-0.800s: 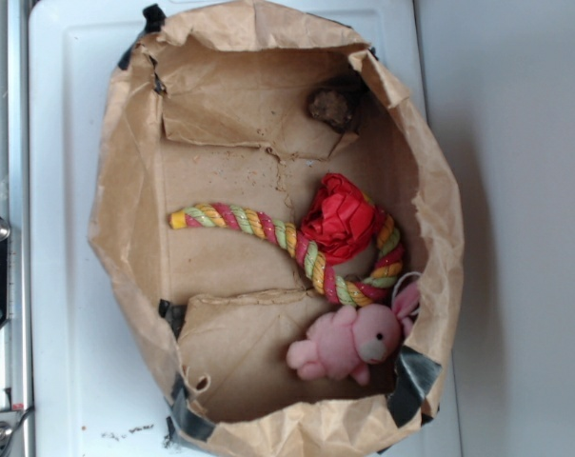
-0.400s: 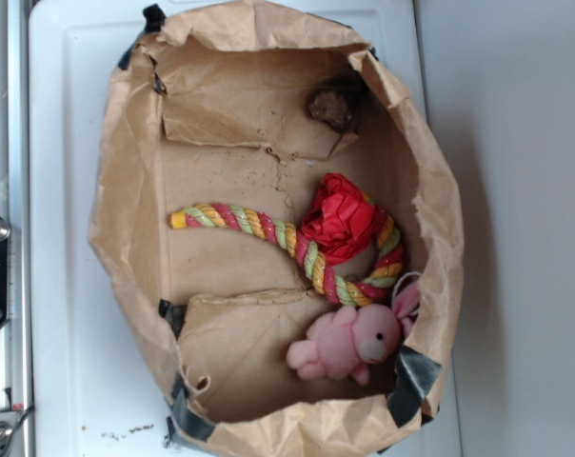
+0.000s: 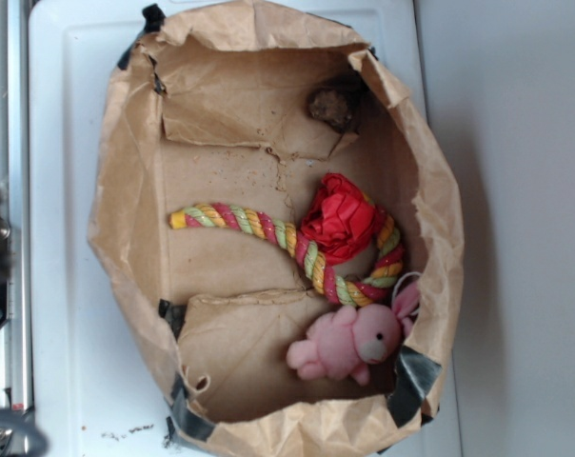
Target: Grab the rock.
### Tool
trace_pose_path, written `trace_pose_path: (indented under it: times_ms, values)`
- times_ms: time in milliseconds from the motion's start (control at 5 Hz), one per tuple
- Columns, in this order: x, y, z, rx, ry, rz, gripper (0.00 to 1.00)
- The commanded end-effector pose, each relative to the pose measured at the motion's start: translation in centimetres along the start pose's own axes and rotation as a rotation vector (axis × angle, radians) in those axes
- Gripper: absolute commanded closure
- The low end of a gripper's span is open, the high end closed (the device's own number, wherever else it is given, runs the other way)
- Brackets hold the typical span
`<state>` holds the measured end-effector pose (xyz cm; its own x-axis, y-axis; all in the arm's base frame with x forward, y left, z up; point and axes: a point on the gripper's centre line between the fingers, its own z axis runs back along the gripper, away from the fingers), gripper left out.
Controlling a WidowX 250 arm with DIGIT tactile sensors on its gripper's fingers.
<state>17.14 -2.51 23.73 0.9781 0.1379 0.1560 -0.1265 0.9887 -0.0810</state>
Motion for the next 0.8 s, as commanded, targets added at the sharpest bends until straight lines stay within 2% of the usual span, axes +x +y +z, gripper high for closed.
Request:
trace_pose_path:
  times_ms: [0, 200, 600]
  values:
    - [3.6, -0.4, -2.7, -0.046, -0.112, 0.081, 0.0]
    - [5.4, 0.0, -4.2, -0.052, -0.109, 0.119, 0.0]
    - [8.5, 2.3, -6.8, 0.0, -0.165, 0.201, 0.0]
